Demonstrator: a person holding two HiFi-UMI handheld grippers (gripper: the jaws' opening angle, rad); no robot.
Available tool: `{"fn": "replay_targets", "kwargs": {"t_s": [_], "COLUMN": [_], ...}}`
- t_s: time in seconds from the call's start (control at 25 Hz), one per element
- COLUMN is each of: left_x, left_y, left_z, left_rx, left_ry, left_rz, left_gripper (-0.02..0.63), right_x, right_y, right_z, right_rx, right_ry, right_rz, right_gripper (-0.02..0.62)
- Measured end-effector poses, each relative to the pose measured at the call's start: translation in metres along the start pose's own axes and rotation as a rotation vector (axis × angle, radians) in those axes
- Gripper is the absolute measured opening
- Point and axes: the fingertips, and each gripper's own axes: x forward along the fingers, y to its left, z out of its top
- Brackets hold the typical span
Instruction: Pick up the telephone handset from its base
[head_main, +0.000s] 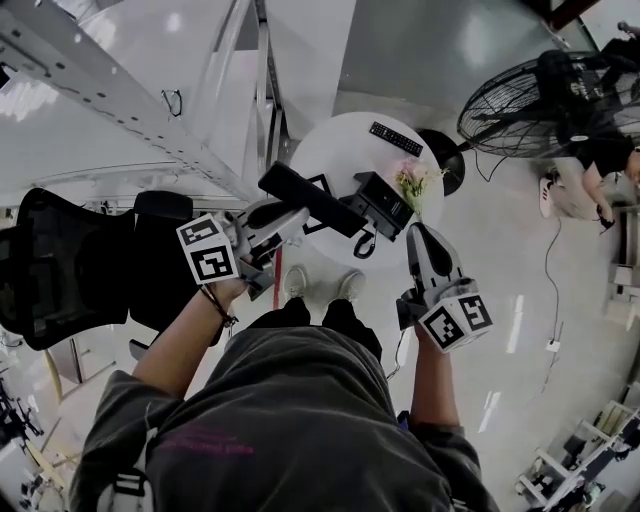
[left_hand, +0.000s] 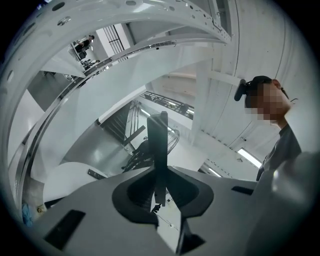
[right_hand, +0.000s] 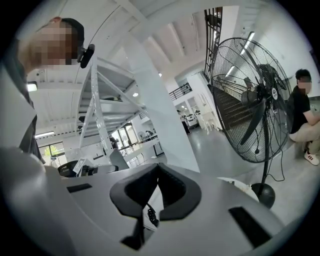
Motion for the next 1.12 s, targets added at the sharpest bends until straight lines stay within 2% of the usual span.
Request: {"fn": "replay_targets", "kwargs": {"t_s": [0.6, 1.12], "left_x": [0.001, 0.003], "left_y": [-0.017, -0.020], "left_z": [0.014, 0.012], "left_rx": [0.034, 0.031], "left_ry": [-0.008, -0.012], "left_rz": [-0.035, -0.031], "left_gripper": [0.077, 0.077], "right_x": [-0.003, 0.002], "right_y": [0.021, 0.021], "right_z": [0.022, 0.021], "right_rx": [-0.026, -0.029], "right_ry": [-0.042, -0.029], "right_rz": [0.021, 0.042], "right_gripper": [0.018, 0.018]}}
